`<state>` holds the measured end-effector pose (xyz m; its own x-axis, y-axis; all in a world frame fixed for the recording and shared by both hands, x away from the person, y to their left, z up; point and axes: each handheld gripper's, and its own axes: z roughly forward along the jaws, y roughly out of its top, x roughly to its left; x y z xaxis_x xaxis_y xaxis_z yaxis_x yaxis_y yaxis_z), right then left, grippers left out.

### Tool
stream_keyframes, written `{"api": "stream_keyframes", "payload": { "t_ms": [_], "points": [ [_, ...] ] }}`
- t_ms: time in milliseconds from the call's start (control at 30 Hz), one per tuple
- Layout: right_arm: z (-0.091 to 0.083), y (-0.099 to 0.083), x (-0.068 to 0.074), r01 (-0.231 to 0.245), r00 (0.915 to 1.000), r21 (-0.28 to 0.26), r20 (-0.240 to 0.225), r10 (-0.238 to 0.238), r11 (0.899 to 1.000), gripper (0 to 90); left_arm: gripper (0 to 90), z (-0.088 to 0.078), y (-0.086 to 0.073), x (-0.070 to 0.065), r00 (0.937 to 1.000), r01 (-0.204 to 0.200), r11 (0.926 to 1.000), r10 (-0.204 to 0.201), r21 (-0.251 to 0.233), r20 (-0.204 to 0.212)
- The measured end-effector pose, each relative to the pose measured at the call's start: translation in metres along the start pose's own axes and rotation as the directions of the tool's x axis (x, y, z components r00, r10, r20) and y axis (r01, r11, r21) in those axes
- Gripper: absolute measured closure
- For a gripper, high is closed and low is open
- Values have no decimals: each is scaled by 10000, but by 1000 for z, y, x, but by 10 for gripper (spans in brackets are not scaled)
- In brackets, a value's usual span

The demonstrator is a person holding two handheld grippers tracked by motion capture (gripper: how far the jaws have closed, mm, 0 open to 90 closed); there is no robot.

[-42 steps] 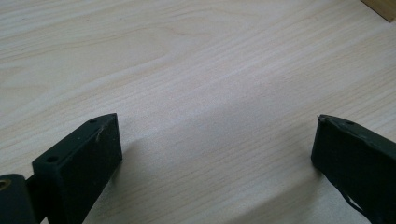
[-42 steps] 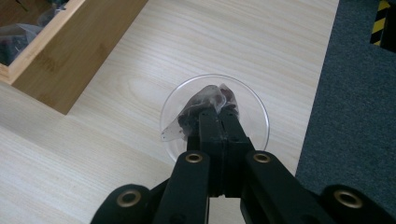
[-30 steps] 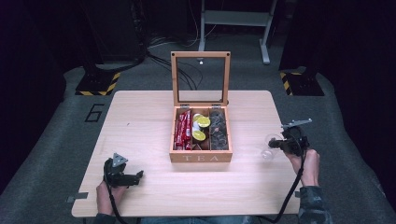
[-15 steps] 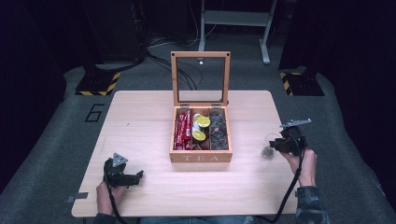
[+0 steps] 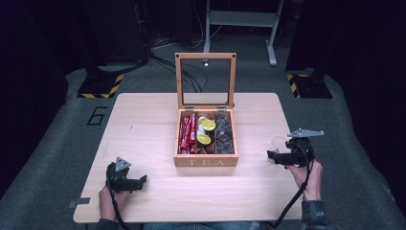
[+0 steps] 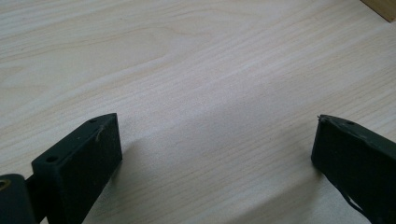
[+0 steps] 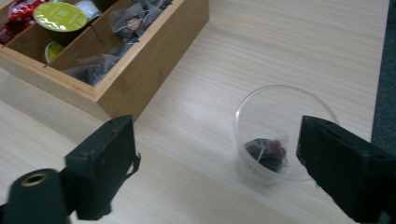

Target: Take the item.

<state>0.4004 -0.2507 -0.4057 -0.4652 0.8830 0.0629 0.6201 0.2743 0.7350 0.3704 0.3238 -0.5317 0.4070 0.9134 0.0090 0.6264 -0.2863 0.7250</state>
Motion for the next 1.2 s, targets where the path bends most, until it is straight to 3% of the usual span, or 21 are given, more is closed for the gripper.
{"api": "stream_keyframes", "payload": {
  "t_ms": [267,500,1067,1200],
  "points": [
    [0,-18,26,390,9992,-408,-96,-394,9984,39,14,0,0,0,10000,-2,10000,2,2,0],
    [12,-42,44,535,9983,-365,-206,-543,9979,25,14,0,0,0,10000,0,10000,0,5,-4],
    [67,-84,58,451,9984,308,-341,-441,9985,0,14,0,0,0,10000,-13,10000,13,48,24],
    [71,-89,58,511,9976,218,-476,-501,9985,0,14,0,0,0,10000,1,10000,-1,24,19]
  ]
}}
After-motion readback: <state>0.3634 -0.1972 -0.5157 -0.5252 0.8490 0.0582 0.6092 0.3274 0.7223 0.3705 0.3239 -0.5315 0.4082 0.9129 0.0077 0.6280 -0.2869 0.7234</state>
